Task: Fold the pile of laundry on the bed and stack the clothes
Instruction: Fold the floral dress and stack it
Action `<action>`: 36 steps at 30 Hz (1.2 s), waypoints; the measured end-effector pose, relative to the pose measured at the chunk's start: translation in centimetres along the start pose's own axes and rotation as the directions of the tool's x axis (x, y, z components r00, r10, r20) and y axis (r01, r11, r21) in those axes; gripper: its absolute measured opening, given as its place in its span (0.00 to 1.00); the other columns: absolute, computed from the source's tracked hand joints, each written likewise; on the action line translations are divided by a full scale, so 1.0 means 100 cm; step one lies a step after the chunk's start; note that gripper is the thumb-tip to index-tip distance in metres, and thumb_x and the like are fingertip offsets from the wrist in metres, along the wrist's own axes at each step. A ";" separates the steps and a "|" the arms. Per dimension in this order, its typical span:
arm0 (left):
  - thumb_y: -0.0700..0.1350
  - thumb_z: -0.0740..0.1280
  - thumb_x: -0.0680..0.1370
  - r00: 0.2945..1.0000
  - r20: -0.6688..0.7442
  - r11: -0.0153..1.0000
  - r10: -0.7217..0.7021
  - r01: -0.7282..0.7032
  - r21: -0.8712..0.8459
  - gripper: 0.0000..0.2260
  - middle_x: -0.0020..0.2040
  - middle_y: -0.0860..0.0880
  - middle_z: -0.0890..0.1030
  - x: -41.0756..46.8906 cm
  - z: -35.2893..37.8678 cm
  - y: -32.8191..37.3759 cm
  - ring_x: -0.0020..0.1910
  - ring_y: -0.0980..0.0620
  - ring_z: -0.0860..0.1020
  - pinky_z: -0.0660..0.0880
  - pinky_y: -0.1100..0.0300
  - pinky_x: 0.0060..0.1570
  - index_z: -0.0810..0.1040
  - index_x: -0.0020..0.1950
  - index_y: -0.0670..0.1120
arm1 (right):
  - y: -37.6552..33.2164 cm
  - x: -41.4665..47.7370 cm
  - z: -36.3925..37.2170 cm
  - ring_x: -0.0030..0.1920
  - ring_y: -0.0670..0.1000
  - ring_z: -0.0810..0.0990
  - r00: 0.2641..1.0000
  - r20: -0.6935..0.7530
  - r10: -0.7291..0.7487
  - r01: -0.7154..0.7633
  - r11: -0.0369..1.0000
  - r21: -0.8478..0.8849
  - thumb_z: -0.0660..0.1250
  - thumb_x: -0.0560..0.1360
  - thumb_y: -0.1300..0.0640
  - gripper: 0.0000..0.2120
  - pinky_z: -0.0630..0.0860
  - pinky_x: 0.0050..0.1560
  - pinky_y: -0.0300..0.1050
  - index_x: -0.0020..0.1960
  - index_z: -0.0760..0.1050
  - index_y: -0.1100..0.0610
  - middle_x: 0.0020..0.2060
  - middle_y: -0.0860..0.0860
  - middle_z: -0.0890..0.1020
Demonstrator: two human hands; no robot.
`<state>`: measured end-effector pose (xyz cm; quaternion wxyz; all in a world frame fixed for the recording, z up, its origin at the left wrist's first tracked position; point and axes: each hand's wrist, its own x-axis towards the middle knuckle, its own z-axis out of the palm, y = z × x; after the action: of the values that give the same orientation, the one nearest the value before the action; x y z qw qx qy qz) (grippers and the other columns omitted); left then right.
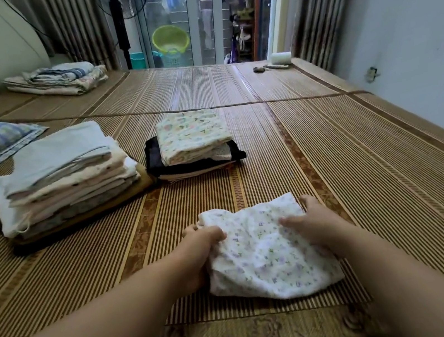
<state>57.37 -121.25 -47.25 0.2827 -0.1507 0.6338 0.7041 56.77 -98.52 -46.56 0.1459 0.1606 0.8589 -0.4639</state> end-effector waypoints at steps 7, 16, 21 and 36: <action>0.41 0.67 0.77 0.946 0.217 0.670 0.242 -0.324 0.668 0.41 0.79 0.48 0.54 -0.008 0.003 -0.015 0.66 0.49 0.72 0.77 0.57 0.58 0.44 0.74 0.70 | 0.011 -0.019 -0.005 0.50 0.55 0.81 0.975 0.171 -0.142 0.153 0.987 -0.056 0.66 0.77 0.61 0.21 0.82 0.50 0.53 0.67 0.72 0.46 0.61 0.43 0.75; 0.32 0.70 0.72 0.895 0.170 0.800 0.413 -0.446 0.401 0.44 0.73 0.49 0.64 0.018 -0.029 0.029 0.48 0.65 0.80 0.76 0.71 0.41 0.52 0.78 0.58 | -0.023 0.008 -0.006 0.37 0.38 0.81 0.965 -0.066 -0.254 0.262 0.947 0.184 0.65 0.74 0.71 0.31 0.74 0.30 0.29 0.72 0.67 0.48 0.63 0.47 0.73; 0.41 0.74 0.65 0.843 0.088 0.762 0.530 -0.519 0.387 0.44 0.70 0.54 0.67 0.038 -0.062 0.094 0.59 0.59 0.77 0.76 0.59 0.59 0.56 0.73 0.68 | -0.095 0.048 -0.012 0.49 0.43 0.79 0.914 -0.078 -0.399 0.404 0.869 0.286 0.65 0.74 0.70 0.34 0.80 0.38 0.37 0.71 0.64 0.41 0.55 0.37 0.74; 0.35 0.64 0.72 0.800 -0.167 0.754 0.577 -0.442 0.486 0.36 0.62 0.53 0.75 0.181 -0.128 0.228 0.54 0.50 0.78 0.77 0.51 0.54 0.62 0.75 0.61 | -0.228 0.240 -0.016 0.50 0.52 0.79 0.877 0.029 -0.480 0.448 0.838 0.311 0.64 0.72 0.74 0.40 0.81 0.38 0.42 0.73 0.62 0.40 0.59 0.46 0.71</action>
<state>27.67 -130.83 -41.06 0.0012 -0.0123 0.8234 0.5673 25.53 -105.61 -38.26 0.0487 -0.0572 0.7843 -0.6158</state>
